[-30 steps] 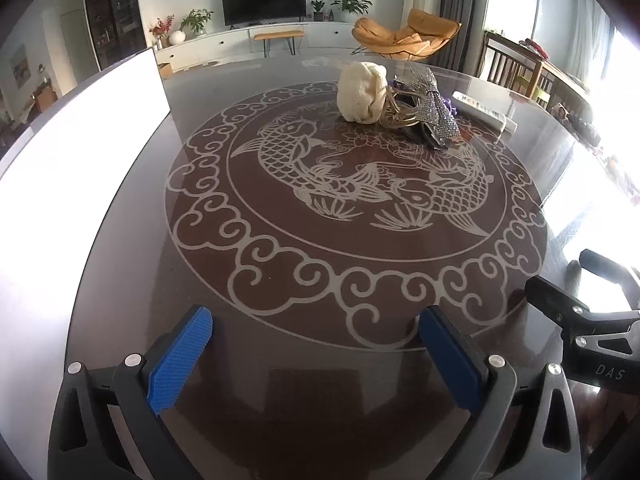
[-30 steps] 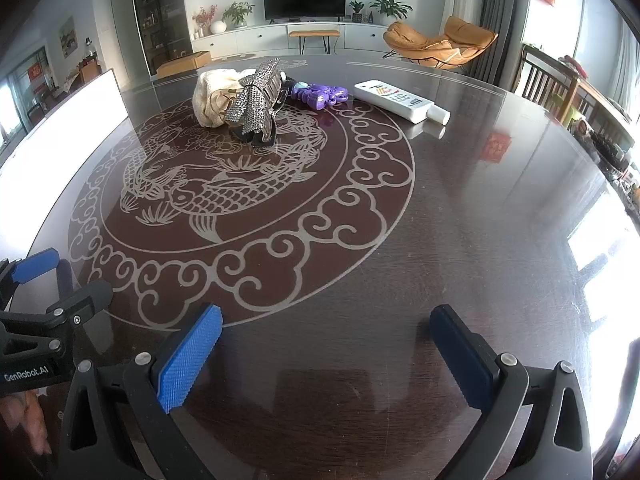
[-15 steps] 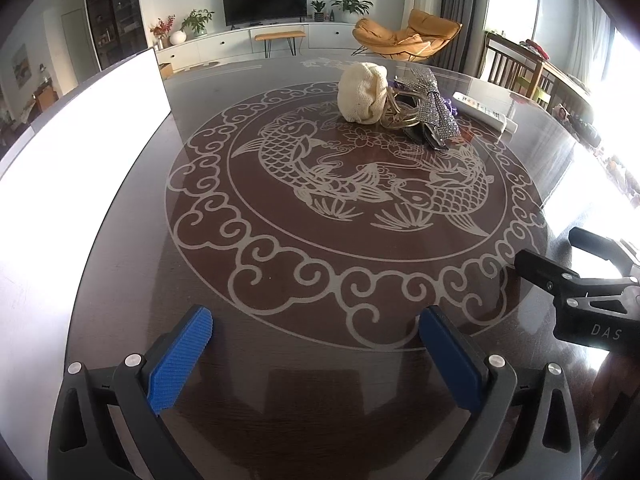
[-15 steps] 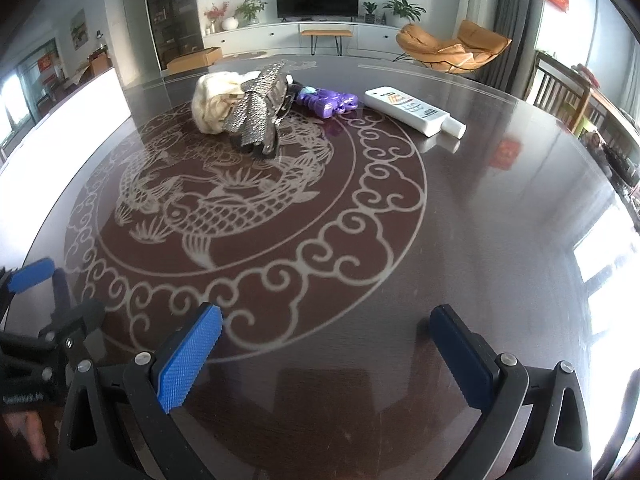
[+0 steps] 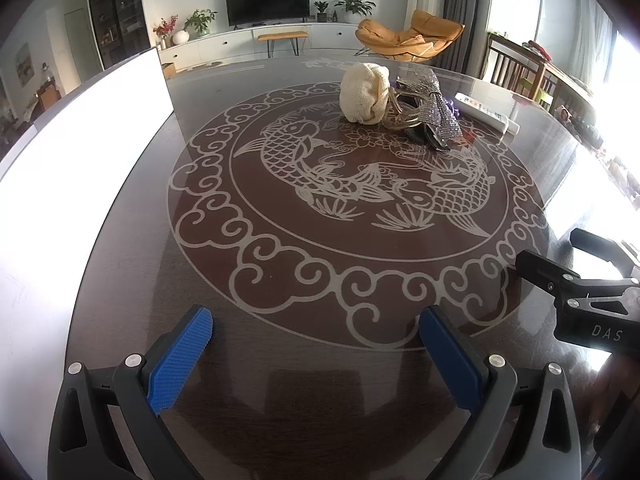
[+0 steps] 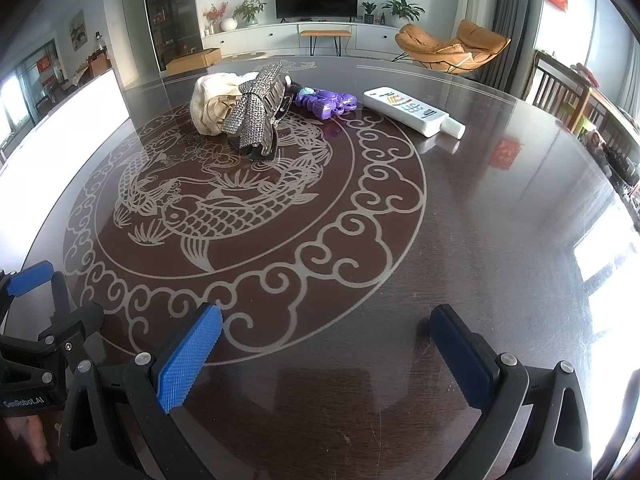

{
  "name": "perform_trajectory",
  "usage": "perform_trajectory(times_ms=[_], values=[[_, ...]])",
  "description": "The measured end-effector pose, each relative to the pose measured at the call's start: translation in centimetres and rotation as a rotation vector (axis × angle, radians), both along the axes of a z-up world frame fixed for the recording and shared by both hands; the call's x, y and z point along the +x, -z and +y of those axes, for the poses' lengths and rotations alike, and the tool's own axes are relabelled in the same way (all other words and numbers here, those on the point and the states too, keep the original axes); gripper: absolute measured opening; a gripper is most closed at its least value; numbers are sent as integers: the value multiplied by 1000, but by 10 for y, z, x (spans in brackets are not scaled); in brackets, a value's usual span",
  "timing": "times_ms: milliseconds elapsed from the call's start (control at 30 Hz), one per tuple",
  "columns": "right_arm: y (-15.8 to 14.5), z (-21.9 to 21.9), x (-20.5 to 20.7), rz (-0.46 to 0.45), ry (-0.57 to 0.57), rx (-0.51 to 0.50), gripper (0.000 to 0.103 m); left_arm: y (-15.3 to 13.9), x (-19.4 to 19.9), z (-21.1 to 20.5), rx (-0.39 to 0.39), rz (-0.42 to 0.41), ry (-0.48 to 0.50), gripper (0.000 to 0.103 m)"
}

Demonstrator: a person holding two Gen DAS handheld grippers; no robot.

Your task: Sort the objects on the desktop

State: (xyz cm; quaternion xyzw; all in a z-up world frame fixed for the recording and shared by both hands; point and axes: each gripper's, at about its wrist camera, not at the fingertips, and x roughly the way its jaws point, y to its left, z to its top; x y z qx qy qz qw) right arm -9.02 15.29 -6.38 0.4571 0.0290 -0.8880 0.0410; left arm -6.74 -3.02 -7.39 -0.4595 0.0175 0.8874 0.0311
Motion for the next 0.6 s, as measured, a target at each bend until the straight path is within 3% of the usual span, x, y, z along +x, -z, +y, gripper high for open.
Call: perform_trajectory(times_ms=[167,467,600], values=[[0,0,0,0,0,0,103,-1,-14,3,1,-7,23,103],[0,0,0,0,0,0,103,-1,-98,20,1,-6,99,103],[0,-1,0,0,0,-1,103,-2,-131,21,2,-4,72,103]])
